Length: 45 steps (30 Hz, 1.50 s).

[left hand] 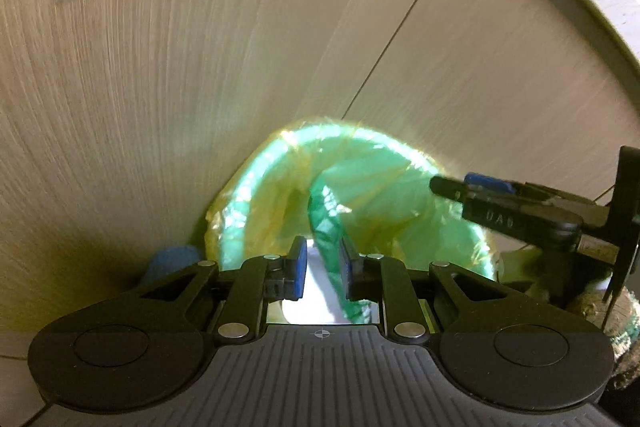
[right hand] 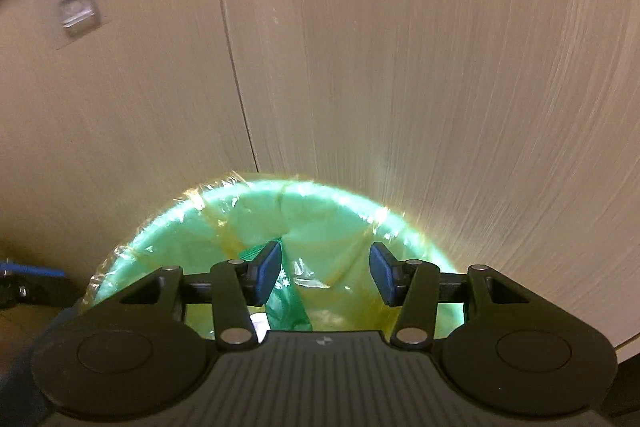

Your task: Collect trash

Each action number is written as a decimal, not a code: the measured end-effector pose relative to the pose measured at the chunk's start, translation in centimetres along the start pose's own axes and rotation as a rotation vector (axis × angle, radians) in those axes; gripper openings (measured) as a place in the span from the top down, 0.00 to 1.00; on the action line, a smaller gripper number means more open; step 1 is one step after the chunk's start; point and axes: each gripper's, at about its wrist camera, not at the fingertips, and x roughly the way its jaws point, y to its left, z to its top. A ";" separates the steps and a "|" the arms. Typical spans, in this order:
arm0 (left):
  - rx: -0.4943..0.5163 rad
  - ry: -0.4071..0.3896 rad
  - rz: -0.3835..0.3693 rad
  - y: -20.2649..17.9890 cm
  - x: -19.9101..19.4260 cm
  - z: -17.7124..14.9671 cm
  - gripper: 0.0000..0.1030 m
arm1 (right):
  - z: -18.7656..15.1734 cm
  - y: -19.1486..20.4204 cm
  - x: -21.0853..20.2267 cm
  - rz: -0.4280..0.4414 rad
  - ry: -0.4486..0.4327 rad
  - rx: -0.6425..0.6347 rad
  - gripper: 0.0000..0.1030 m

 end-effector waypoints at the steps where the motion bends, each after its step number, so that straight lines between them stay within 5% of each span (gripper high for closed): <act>1: -0.001 -0.006 0.000 -0.1 -0.2 0.0 0.81 | 0.3 -0.5 0.5 0.008 0.024 -0.011 0.43; 8: -0.009 0.029 0.019 0.6 1.0 -0.3 0.81 | -1.5 0.8 7.1 0.076 0.247 0.037 0.38; 17: -0.028 0.107 0.018 2.2 3.3 -1.0 0.81 | -1.9 4.0 19.5 0.045 0.376 -0.047 0.38; 19: -0.038 0.114 0.021 2.5 3.3 -1.1 0.81 | -2.1 4.4 20.9 0.052 0.403 -0.070 0.49; 20: -0.046 0.117 0.018 2.7 3.4 -1.1 0.81 | -2.1 4.6 21.2 0.059 0.418 -0.081 0.65; 23: -0.064 0.118 0.013 3.1 3.1 -1.1 0.81 | -1.2 4.7 19.5 0.078 0.370 -0.102 0.73; 28: -0.080 0.129 0.004 3.3 3.3 -1.1 0.81 | 2.3 3.9 12.3 0.137 0.191 -0.154 0.74; 33: -0.070 0.129 0.003 3.1 3.6 -1.1 0.81 | 2.7 4.4 9.0 0.130 0.131 -0.295 0.74; 37: -0.060 0.126 0.013 2.9 3.8 -1.1 0.81 | -0.5 5.5 10.9 0.108 0.195 -0.388 0.74; 41: -0.057 0.121 0.028 2.7 3.9 -1.2 0.81 | -2.2 3.9 13.0 0.119 0.354 -0.274 0.69; 45: -0.042 0.081 0.030 2.0 2.9 -0.9 0.81 | -0.4 2.5 8.8 0.095 0.264 -0.242 0.64</act>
